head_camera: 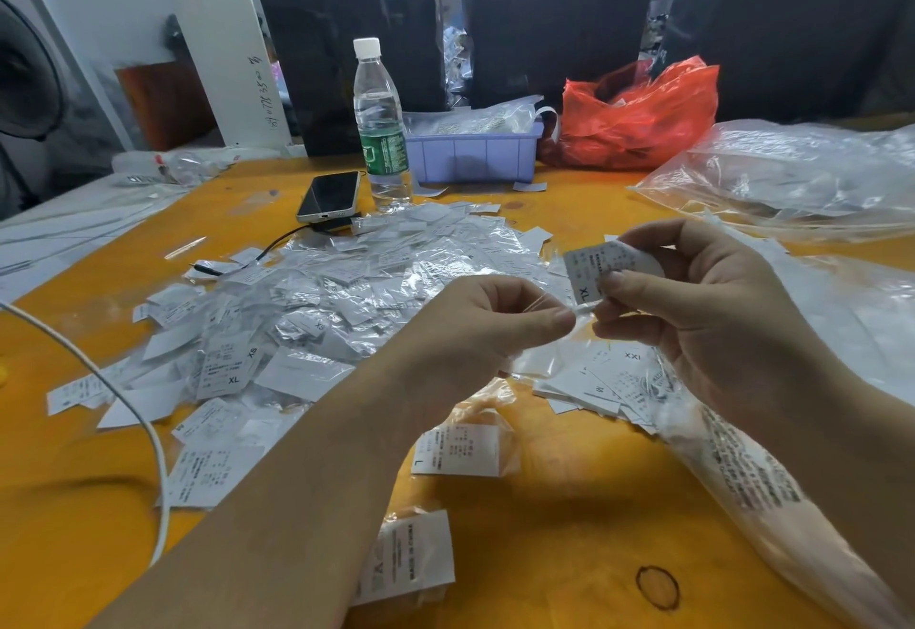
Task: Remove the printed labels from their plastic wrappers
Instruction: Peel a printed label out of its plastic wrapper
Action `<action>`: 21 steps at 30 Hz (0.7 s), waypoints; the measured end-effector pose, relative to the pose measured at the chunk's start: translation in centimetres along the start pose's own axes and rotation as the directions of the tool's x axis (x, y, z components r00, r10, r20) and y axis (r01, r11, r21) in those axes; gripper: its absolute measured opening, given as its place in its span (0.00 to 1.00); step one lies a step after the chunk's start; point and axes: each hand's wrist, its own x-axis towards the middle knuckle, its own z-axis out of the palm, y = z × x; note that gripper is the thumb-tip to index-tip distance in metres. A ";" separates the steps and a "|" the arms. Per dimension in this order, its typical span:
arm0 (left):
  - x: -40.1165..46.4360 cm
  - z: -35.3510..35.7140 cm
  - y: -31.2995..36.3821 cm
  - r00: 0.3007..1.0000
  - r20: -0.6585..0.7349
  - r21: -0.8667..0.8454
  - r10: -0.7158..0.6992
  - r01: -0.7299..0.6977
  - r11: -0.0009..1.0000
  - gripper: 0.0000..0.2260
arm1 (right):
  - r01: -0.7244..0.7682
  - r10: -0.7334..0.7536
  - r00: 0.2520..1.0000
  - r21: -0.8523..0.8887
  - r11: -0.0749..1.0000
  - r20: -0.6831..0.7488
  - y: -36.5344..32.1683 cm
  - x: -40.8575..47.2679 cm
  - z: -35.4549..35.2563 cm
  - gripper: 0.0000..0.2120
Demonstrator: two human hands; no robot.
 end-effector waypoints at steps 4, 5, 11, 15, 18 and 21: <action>0.1 -0.2 -0.2 1.000 -0.011 0.017 0.012 -0.012 1.000 0.03 | -0.042 0.042 0.998 -0.010 0.999 0.054 0.2 -0.1 0.2 0.17; 0.1 -0.3 -0.2 1.000 -0.011 0.017 0.014 -0.014 1.000 0.03 | -0.041 0.043 0.997 -0.023 0.999 0.058 0.2 -0.1 0.2 0.17; 0.2 -0.3 -0.1 1.000 -0.006 -0.026 0.023 -0.023 0.999 0.03 | 0.001 0.000 1.000 -0.064 0.998 0.014 0.1 -0.2 0.3 0.16; 0.2 -0.3 -0.2 1.000 -0.013 -0.010 0.023 -0.023 1.000 0.03 | -0.004 0.006 1.000 -0.083 0.997 0.025 0.0 -0.3 0.5 0.15; 0.3 -0.2 -0.2 1.000 -0.007 -0.011 0.022 -0.022 1.000 0.04 | 0.003 -0.002 1.000 -0.084 0.996 0.017 -0.1 -0.3 0.5 0.15; 0.3 -0.2 -0.2 1.000 0.001 -0.021 0.024 -0.024 0.999 0.03 | 0.008 -0.006 1.000 -0.087 0.996 0.023 -0.1 -0.5 0.6 0.15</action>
